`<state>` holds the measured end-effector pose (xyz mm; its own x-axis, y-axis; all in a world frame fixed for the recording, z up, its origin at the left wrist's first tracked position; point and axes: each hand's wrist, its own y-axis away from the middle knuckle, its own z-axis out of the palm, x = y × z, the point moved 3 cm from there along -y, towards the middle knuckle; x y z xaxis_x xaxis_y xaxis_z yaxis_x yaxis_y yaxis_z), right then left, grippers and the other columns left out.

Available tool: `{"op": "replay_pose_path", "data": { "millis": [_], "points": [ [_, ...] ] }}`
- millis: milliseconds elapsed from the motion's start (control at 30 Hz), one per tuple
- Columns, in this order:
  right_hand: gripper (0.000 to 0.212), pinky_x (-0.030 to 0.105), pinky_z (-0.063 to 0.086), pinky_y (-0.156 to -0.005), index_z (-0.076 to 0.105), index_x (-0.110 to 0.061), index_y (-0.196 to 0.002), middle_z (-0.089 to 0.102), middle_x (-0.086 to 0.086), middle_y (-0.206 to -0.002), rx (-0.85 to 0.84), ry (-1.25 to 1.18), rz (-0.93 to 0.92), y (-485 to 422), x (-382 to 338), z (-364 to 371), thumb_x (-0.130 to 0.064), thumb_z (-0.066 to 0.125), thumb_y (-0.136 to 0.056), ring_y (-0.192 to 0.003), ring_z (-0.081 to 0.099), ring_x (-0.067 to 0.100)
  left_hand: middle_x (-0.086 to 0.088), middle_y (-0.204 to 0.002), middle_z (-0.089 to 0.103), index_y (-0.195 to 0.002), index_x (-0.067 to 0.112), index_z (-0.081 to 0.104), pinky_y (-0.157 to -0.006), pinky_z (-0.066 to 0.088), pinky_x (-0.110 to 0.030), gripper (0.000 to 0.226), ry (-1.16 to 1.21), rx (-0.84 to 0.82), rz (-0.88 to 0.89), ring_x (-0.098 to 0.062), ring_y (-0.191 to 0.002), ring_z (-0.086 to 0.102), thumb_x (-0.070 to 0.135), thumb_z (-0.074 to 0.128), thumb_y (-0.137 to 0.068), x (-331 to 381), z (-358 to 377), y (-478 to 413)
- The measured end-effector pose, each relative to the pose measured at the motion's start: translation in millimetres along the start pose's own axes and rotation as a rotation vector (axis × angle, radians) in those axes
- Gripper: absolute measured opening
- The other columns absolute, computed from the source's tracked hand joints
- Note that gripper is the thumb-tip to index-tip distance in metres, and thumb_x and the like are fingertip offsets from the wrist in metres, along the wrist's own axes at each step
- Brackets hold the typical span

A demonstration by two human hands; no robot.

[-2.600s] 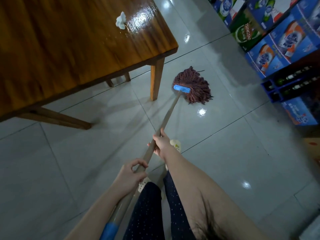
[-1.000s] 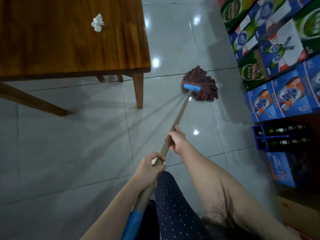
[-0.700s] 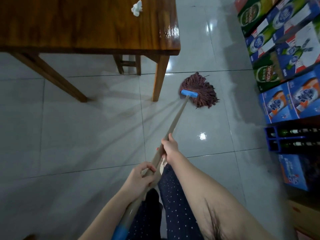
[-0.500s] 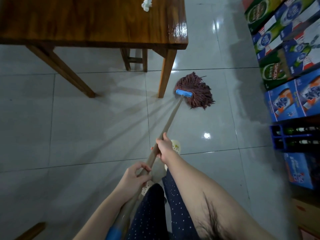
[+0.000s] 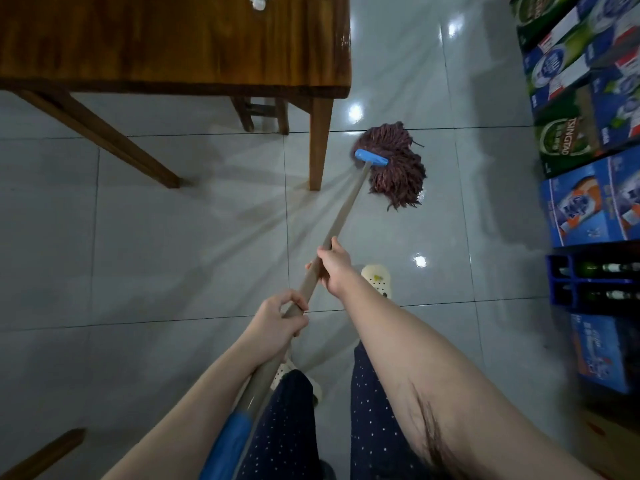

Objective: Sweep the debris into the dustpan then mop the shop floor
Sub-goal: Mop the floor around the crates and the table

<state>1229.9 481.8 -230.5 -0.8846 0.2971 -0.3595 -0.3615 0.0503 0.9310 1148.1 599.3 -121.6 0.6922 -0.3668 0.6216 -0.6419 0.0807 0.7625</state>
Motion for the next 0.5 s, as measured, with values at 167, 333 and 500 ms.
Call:
{"op": "replay_pose_path", "data": {
  "millis": [167,333,500],
  "points": [
    [0.063,0.028,0.051,-0.060,0.018,-0.033,-0.151,0.050,0.006,-0.137,-0.020,-0.003,0.010,-40.5,-86.6,-42.1,-0.007,0.044,-0.099,-0.064,0.055,0.017,0.000,-0.055,0.049,-0.079,0.018,0.054,-0.039,0.038,-0.021,0.017,0.026,0.020,0.011,-0.012,-0.045,0.044,0.004,0.061,-0.082,67.6,42.2,-62.1],
    [0.062,0.027,0.049,-0.051,0.018,-0.036,-0.150,0.053,0.006,-0.115,0.008,0.074,0.006,-90.5,-181.4,-92.1,-0.010,0.044,-0.100,-0.058,0.051,0.015,-0.001,-0.065,0.052,-0.079,0.022,0.053,-0.046,0.040,-0.015,0.019,0.062,0.026,0.028,-0.010,-0.054,0.049,0.005,0.060,-0.084,143.6,98.7,-129.5],
    [0.060,0.021,0.048,-0.042,0.017,-0.030,-0.151,0.048,0.000,-0.084,0.028,0.149,-0.056,-125.2,-274.7,-127.8,-0.008,0.041,-0.100,-0.058,0.048,0.016,-0.005,-0.065,0.051,-0.087,0.014,0.056,-0.040,0.039,-0.015,0.011,0.180,0.039,0.028,-0.002,-0.039,0.044,0.004,0.059,-0.084,219.3,136.2,-189.6]
  ]
}}
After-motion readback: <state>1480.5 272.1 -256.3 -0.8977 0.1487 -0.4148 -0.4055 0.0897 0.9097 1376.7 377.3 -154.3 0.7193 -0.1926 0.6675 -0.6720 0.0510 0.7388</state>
